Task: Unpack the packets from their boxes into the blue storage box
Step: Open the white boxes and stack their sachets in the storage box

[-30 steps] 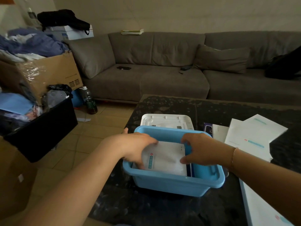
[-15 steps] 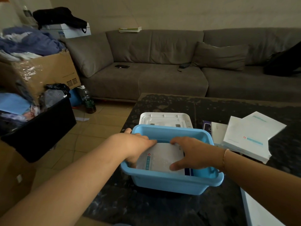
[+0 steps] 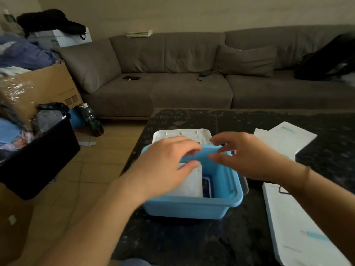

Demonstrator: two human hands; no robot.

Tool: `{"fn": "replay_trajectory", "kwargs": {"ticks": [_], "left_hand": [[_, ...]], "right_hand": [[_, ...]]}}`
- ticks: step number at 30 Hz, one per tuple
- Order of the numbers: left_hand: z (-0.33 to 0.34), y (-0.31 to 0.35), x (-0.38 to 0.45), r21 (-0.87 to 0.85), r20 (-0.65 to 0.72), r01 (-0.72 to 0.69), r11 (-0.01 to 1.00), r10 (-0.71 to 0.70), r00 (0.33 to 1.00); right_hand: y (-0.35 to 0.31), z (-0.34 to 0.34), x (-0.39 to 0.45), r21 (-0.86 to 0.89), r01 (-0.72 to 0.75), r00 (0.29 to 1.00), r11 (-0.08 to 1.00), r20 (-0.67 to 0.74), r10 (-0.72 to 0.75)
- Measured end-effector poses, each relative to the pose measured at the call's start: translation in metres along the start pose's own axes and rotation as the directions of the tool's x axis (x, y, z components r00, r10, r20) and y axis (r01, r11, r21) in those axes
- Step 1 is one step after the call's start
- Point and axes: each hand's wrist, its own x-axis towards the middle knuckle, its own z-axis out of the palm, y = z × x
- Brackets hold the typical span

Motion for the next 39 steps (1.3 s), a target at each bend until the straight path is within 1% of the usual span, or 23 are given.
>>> {"fn": "replay_trajectory", "kwargs": {"ticks": [1,2,3,5,6,8,10,13,16,17,18,20,22,24,25,28,30,32,33,35,37,39], "left_hand": [[0.014,0.017,-0.003,-0.047,-0.084,-0.115,0.992,0.111,0.99],[0.031,0.036,-0.005,-0.072,-0.124,-0.231,0.97,0.221,0.967],[0.051,0.051,-0.008,-0.084,-0.127,-0.335,0.938,0.323,0.938],[0.095,0.075,-0.014,-0.056,-0.057,-0.481,0.875,0.478,0.876],[0.117,0.082,-0.016,-0.02,0.005,-0.519,0.855,0.519,0.855],[0.152,0.091,-0.019,0.069,0.157,-0.559,0.826,0.544,0.824],[0.178,0.096,-0.02,0.097,0.231,-0.571,0.815,0.54,0.81],[0.203,0.1,-0.02,0.073,0.202,-0.567,0.821,0.544,0.814],[0.216,0.104,-0.019,0.06,0.097,-0.593,0.803,0.586,0.804],[0.218,0.105,-0.018,0.035,0.048,-0.587,0.809,0.586,0.809],[0.219,0.107,-0.016,0.006,-0.005,-0.572,0.821,0.572,0.821],[0.218,0.113,-0.013,-0.076,-0.1,-0.499,0.863,0.491,0.865],[0.215,0.12,-0.009,-0.2,-0.177,-0.377,0.905,0.345,0.922],[0.212,0.126,-0.002,-0.306,-0.228,-0.256,0.917,0.191,0.955],[0.211,0.129,0.001,-0.346,-0.239,-0.209,0.915,0.13,0.962],[0.208,0.134,0.009,-0.42,-0.257,-0.134,0.898,0.024,0.966],[0.205,0.137,0.012,-0.446,-0.268,-0.113,0.888,-0.013,0.963],[0.205,0.139,0.015,-0.458,-0.284,-0.117,0.881,-0.02,0.959],[0.205,0.139,0.017,-0.459,-0.29,-0.12,0.88,-0.02,0.957],[0.206,0.14,0.019,-0.449,-0.299,-0.123,0.885,-0.019,0.954],[0.206,0.141,0.02,-0.431,-0.305,-0.128,0.893,-0.011,0.952],[0.205,0.141,0.019,-0.424,-0.287,-0.123,0.897,-0.004,0.958]], "right_hand": [[0.006,-0.008,-0.011,0.043,-0.004,0.997,0.999,-0.08,0.007],[0.013,-0.016,-0.024,0.099,-0.009,0.987,0.995,-0.158,0.025],[0.022,-0.022,-0.038,0.161,-0.018,0.973,0.987,-0.225,0.054],[0.044,-0.027,-0.067,0.269,-0.047,0.938,0.962,-0.318,0.135],[0.057,-0.027,-0.082,0.317,-0.066,0.919,0.946,-0.35,0.182],[0.083,-0.025,-0.113,0.412,-0.094,0.875,0.906,-0.4,0.273],[0.106,-0.021,-0.143,0.459,-0.115,0.83,0.881,-0.443,0.339],[0.13,-0.012,-0.186,0.481,-0.139,0.774,0.866,-0.493,0.398],[0.14,0.004,-0.219,0.547,-0.121,0.727,0.828,-0.519,0.449],[0.141,0.01,-0.227,0.531,-0.111,0.697,0.84,-0.561,0.446],[0.141,0.017,-0.235,0.463,-0.093,0.672,0.882,-0.625,0.399],[0.136,0.027,-0.247,0.214,-0.066,0.636,0.974,-0.744,0.207],[0.13,0.044,-0.251,0.018,0.009,0.632,1.0,-0.775,0.008],[0.135,0.057,-0.247,-0.111,0.08,0.669,0.991,-0.731,-0.136],[0.138,0.062,-0.242,-0.146,0.081,0.7,0.986,-0.696,-0.16],[0.145,0.067,-0.225,-0.265,0.014,0.786,0.964,-0.593,-0.174],[0.14,0.066,-0.213,-0.348,-0.087,0.84,0.933,-0.529,-0.119],[0.135,0.065,-0.202,-0.382,-0.202,0.871,0.902,-0.492,-0.013],[0.133,0.065,-0.198,-0.373,-0.253,0.873,0.893,-0.485,0.045],[0.136,0.071,-0.191,-0.393,-0.288,0.863,0.873,-0.501,0.06],[0.138,0.074,-0.191,-0.409,-0.279,0.835,0.869,-0.551,0.009],[0.14,0.075,-0.195,-0.419,-0.261,0.788,0.869,-0.613,-0.059]]}}
